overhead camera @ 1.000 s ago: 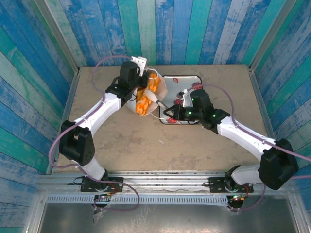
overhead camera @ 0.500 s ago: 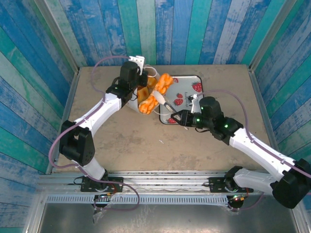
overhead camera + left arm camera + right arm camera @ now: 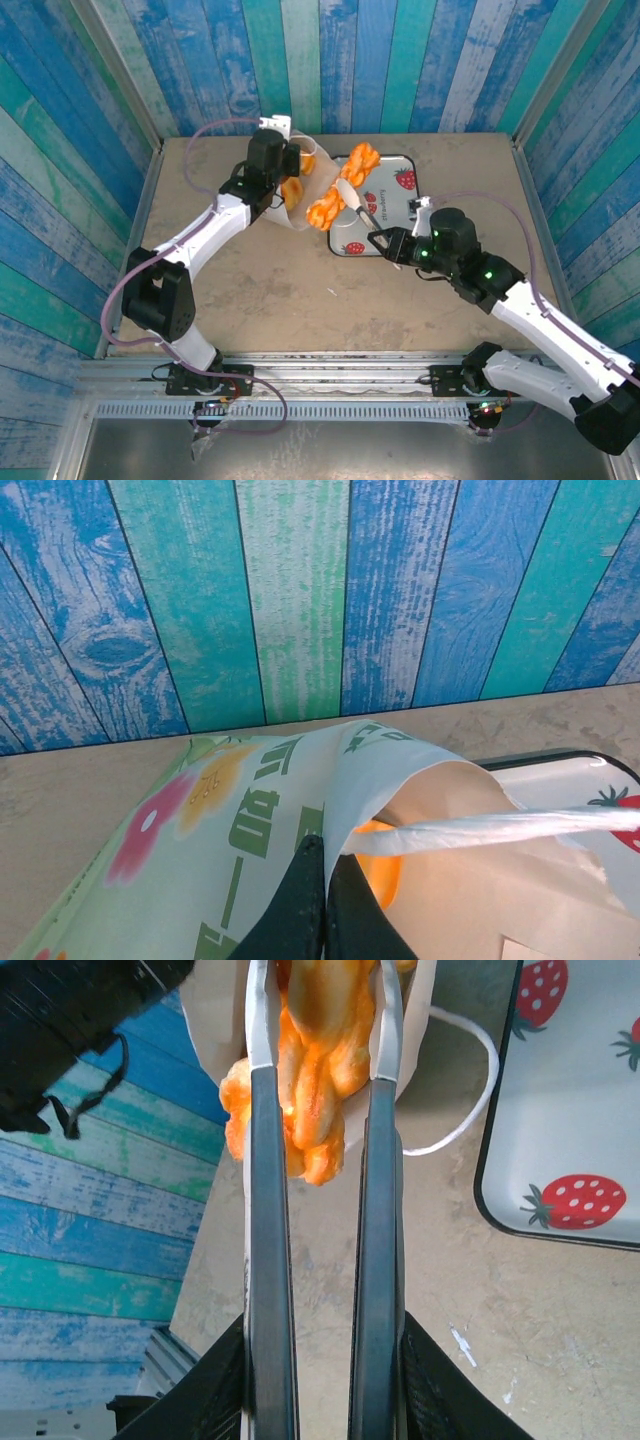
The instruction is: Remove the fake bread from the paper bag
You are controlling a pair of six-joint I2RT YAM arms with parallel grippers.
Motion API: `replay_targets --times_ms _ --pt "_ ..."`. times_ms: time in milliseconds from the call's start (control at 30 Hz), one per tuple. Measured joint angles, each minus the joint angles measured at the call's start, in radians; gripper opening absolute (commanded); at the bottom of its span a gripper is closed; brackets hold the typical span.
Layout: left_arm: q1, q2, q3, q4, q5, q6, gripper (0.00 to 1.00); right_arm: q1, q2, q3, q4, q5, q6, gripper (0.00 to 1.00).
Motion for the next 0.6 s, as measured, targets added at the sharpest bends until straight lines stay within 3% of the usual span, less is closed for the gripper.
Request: replay_targets --times_ms 333,600 --pt "0.001 0.000 -0.048 0.015 -0.047 0.001 0.00 -0.075 -0.092 0.000 -0.053 0.086 0.093 0.26" --pt "0.001 -0.014 -0.136 0.066 -0.039 0.011 0.00 -0.189 -0.019 -0.008 -0.047 0.097 0.209 0.26"
